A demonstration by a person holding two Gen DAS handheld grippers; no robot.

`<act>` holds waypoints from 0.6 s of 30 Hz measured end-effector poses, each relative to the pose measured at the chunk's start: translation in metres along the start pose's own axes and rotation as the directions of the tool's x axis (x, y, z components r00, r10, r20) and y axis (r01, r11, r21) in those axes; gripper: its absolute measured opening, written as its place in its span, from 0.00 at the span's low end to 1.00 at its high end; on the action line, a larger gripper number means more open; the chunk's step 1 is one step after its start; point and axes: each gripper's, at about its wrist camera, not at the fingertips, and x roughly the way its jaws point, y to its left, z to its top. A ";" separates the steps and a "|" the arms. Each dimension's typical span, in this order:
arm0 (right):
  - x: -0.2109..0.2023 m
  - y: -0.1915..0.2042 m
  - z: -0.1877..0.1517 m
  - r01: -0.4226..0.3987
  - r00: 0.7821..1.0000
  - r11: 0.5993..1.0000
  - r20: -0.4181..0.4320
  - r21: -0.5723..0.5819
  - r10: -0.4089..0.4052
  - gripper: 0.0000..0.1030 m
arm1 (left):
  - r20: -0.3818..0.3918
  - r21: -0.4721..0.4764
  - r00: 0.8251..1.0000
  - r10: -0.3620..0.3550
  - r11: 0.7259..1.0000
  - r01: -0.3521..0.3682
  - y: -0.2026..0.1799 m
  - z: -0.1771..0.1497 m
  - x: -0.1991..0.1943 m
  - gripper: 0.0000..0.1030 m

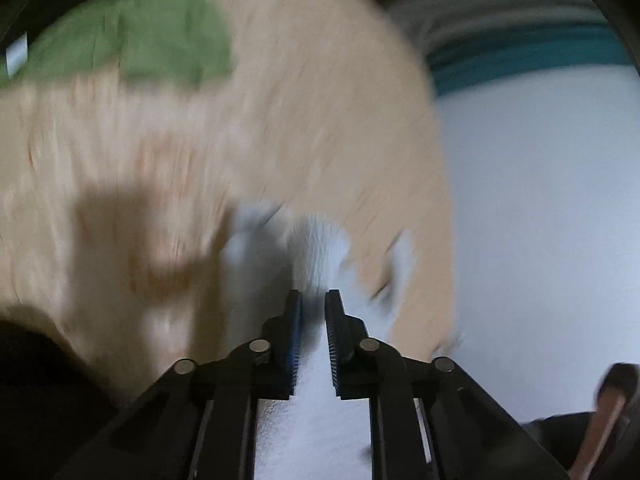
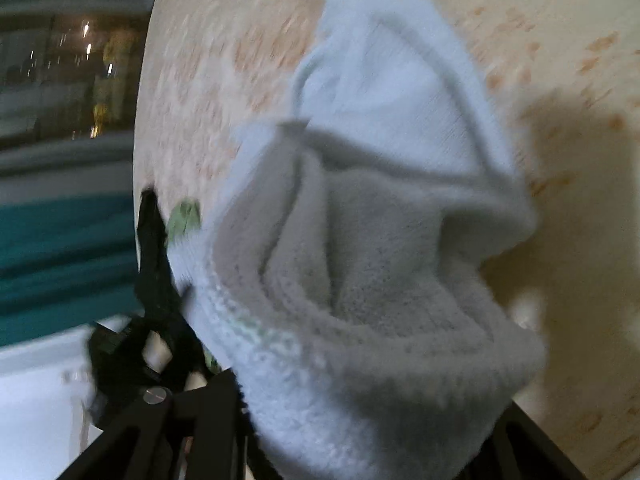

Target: Fold clothes

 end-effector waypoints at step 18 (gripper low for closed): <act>0.033 -0.008 -0.011 -0.024 0.997 0.997 -0.066 0.068 0.029 0.19 | -0.296 -0.113 0.939 0.176 0.969 -0.218 0.054 -0.046 0.075 0.74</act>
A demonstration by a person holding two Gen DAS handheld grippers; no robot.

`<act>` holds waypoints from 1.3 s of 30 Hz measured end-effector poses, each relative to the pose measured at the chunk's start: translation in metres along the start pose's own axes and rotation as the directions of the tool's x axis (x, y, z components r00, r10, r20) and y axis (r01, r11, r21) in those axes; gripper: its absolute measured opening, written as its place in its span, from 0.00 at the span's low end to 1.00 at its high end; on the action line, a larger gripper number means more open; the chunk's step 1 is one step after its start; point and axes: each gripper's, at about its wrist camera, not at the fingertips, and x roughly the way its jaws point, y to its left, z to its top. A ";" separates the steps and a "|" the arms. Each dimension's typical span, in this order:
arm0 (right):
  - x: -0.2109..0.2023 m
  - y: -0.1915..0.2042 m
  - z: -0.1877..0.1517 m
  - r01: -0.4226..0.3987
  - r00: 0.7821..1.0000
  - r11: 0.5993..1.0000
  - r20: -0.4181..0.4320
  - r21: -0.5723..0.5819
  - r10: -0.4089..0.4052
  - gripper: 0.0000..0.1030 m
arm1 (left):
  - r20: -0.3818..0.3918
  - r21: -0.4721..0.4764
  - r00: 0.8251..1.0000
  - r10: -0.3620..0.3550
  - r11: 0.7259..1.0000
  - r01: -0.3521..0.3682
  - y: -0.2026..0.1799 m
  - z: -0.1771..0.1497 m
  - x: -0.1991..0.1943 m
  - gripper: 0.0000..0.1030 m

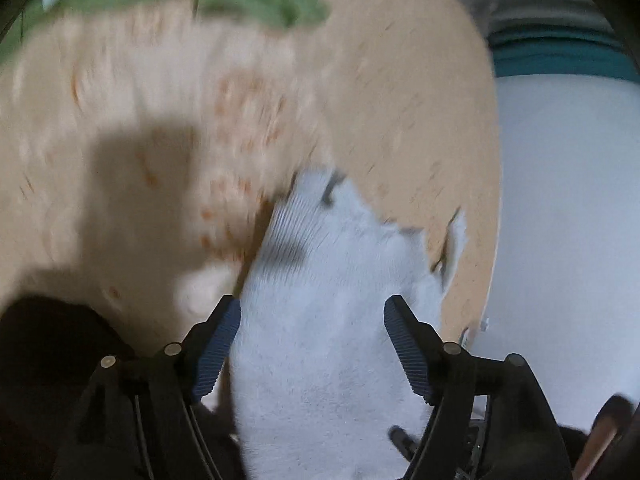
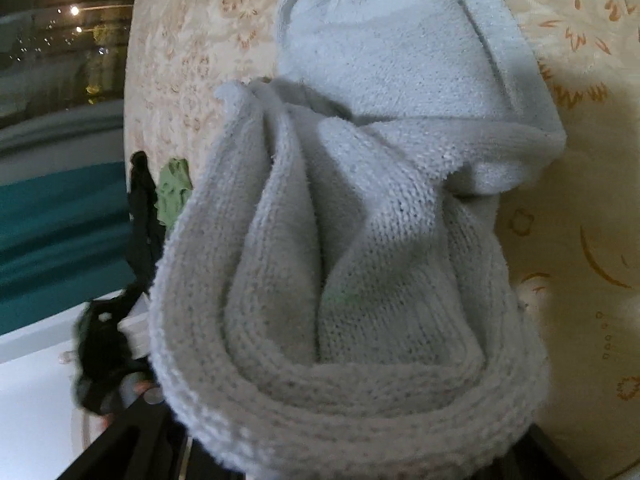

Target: Fold clothes

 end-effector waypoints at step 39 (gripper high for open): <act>0.021 0.101 0.093 -0.412 0.909 0.869 0.057 0.275 0.413 0.22 | 0.020 -0.520 0.856 -0.517 0.726 0.451 0.021 -0.065 0.101 0.89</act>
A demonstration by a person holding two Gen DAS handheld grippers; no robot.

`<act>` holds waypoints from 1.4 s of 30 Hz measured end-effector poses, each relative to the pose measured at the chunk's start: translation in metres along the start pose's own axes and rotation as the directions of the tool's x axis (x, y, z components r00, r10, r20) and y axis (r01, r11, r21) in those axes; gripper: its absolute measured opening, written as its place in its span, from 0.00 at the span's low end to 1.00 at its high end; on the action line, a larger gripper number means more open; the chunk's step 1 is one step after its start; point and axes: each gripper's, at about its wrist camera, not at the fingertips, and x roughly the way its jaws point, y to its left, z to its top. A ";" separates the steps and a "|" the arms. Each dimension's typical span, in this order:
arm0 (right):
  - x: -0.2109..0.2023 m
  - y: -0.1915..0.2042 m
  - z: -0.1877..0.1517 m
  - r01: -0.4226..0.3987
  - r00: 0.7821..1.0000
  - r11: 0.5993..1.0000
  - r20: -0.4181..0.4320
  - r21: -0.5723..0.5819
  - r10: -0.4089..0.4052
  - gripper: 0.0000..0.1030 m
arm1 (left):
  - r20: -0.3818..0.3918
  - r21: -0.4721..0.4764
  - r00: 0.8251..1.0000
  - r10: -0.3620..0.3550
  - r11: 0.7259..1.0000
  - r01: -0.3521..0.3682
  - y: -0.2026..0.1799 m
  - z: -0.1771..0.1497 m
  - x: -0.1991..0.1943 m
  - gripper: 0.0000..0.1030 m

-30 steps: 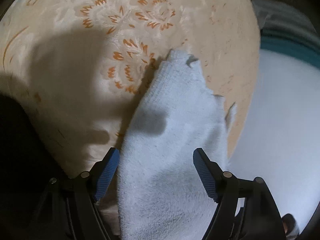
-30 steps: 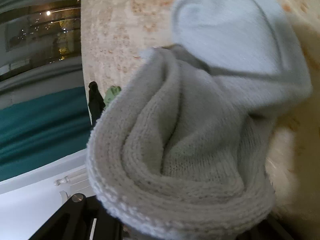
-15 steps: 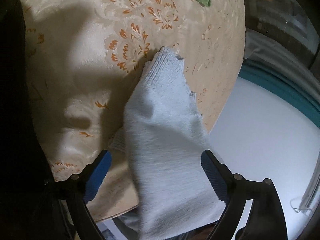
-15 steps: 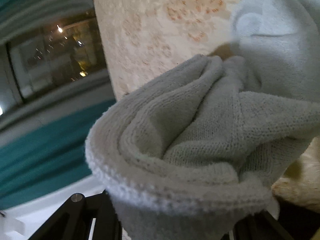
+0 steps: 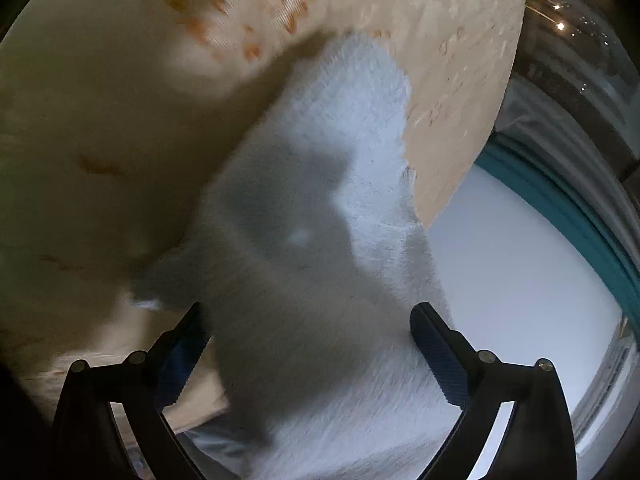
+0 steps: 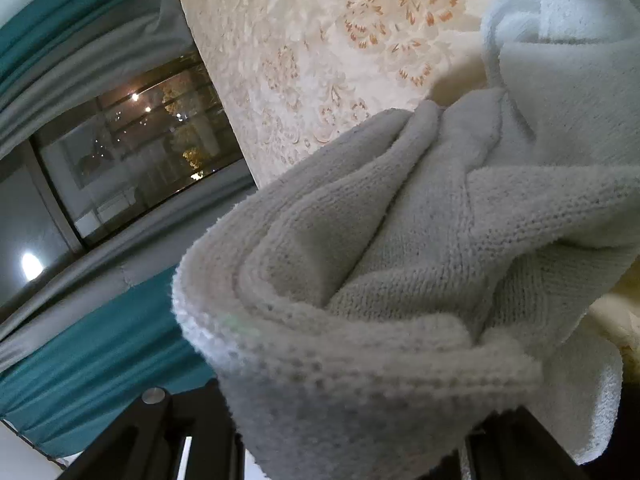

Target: Fold clothes

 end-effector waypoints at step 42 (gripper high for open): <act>0.034 -0.097 -0.097 0.324 0.841 0.891 -0.335 -0.319 -0.426 0.73 | 0.379 0.245 0.910 0.167 0.930 -0.273 -0.084 0.064 -0.254 0.10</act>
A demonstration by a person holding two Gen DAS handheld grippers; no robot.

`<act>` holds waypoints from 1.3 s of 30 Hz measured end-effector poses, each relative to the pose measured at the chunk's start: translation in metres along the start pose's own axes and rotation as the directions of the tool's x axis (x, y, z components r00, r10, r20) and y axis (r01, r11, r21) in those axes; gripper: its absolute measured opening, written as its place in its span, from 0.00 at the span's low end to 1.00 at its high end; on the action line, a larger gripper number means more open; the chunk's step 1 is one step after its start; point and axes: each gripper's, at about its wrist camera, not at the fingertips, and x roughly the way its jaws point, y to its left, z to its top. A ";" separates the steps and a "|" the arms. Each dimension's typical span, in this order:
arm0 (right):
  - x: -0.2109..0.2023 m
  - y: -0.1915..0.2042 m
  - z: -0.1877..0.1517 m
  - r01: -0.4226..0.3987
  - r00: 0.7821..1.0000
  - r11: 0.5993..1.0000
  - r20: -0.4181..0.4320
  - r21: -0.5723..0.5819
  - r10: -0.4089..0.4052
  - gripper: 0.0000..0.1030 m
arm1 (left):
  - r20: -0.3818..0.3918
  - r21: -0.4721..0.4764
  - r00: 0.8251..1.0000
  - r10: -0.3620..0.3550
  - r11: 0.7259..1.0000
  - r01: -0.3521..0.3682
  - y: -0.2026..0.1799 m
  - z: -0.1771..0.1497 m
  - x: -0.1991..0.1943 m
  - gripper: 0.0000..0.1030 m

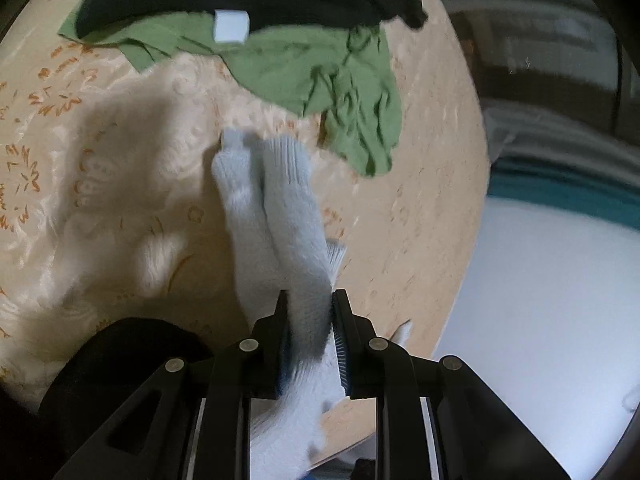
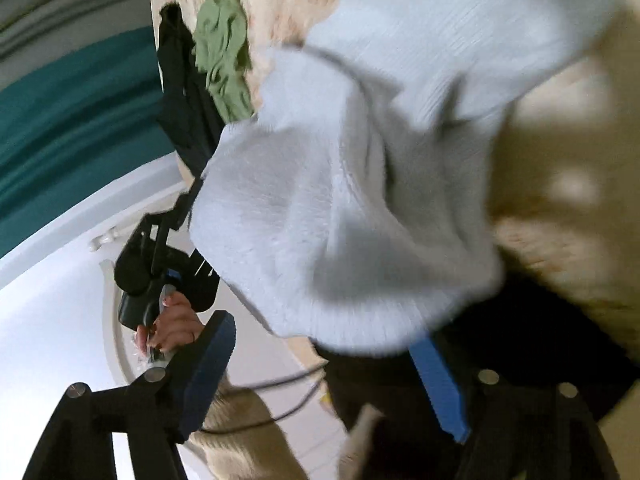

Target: Fold clothes

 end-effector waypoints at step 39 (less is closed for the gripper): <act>0.131 0.133 -0.134 0.424 0.818 0.066 0.351 -0.903 -0.455 0.75 | -0.097 -0.119 0.990 -0.100 0.989 0.088 0.051 -0.042 -0.032 0.78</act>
